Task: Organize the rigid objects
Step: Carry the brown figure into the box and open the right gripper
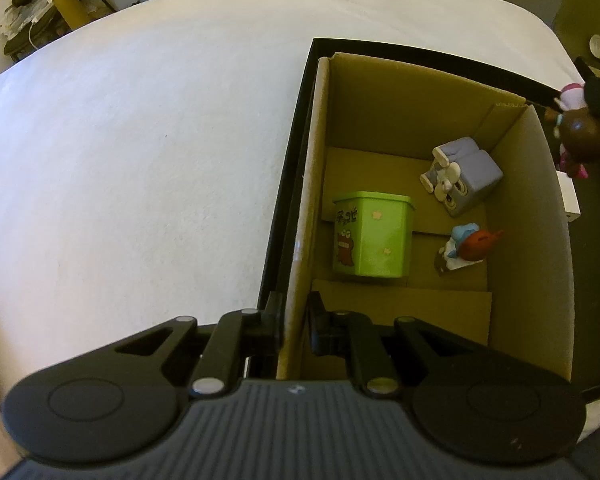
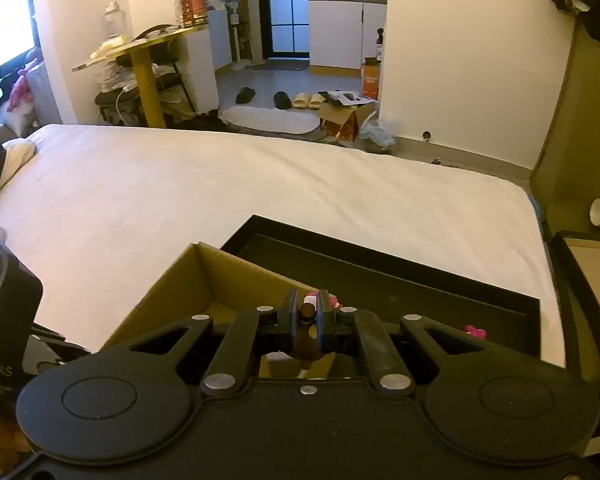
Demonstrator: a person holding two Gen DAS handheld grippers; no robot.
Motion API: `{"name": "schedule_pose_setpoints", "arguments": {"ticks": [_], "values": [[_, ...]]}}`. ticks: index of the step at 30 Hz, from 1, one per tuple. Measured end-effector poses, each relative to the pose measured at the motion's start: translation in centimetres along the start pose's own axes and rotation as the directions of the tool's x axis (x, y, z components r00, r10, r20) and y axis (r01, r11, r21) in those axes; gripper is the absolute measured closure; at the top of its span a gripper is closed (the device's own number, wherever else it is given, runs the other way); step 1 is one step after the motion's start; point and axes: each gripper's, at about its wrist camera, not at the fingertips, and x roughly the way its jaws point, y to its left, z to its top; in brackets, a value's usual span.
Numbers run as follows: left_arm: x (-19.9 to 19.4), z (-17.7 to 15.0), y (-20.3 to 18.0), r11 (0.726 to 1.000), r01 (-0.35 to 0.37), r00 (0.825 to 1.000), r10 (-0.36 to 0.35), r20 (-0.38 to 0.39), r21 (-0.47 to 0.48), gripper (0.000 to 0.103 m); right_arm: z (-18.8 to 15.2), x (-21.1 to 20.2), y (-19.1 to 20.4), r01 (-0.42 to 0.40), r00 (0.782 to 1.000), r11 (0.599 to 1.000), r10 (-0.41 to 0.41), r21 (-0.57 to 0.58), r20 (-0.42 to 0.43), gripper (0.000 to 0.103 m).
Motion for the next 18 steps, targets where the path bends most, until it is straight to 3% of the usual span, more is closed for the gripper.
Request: {"name": "schedule_pose_setpoints", "arguments": {"ticks": [18], "values": [[-0.1, -0.1, 0.5, 1.0, 0.026, 1.0, -0.026, 0.009, -0.005, 0.092, 0.4, 3.4, 2.8, -0.063, 0.996, 0.998, 0.062, -0.011, -0.059, 0.094]]}}
